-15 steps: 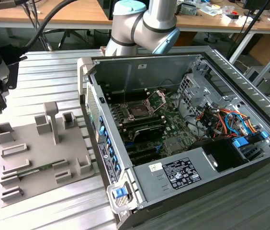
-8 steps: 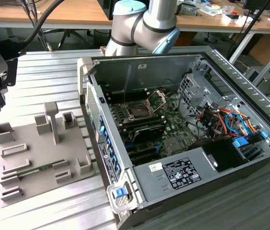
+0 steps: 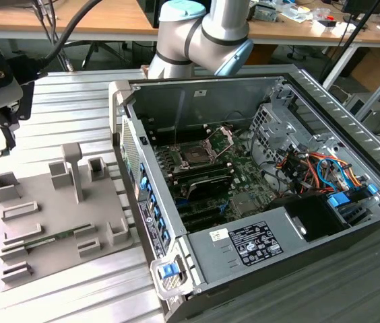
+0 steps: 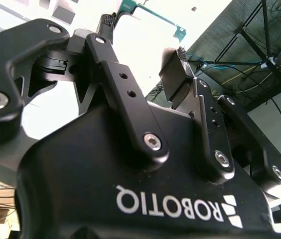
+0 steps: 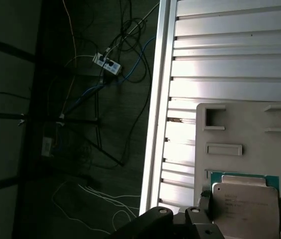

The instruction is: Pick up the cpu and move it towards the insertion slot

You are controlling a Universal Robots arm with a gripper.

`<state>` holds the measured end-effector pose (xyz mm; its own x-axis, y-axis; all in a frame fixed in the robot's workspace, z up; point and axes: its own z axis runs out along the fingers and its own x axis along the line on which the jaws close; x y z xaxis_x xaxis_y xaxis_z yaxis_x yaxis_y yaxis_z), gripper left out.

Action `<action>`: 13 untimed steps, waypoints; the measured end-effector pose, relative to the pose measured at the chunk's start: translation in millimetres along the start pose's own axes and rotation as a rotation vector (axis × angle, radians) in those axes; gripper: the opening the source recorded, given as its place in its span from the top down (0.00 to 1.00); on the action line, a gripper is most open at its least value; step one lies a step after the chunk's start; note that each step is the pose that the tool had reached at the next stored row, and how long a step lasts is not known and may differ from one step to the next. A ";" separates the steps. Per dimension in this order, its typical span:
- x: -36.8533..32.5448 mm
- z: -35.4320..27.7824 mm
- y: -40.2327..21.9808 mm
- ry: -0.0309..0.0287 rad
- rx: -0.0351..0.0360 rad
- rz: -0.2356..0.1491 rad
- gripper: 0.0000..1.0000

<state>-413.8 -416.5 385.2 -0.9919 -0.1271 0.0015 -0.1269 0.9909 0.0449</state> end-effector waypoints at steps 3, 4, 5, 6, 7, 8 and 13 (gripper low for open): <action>-6.3 0.0 -0.8 0.0001 -0.0001 0.000 0.45; -8.7 -0.1 -1.1 0.0003 0.0000 0.000 0.45; -11.0 -0.1 -1.4 0.0005 0.0000 0.000 0.45; -13.1 -0.1 -1.7 0.0005 -0.0001 0.000 0.45; -16.2 -0.1 -2.1 0.0007 -0.0001 0.000 0.45; -18.5 -0.1 -2.4 0.0008 -0.0002 0.000 0.45; -34.0 -0.3 -4.4 0.0020 -0.0003 0.000 0.45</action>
<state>-379.5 -416.5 385.2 -0.9919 -0.1271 0.0035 -0.1269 0.9909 0.0451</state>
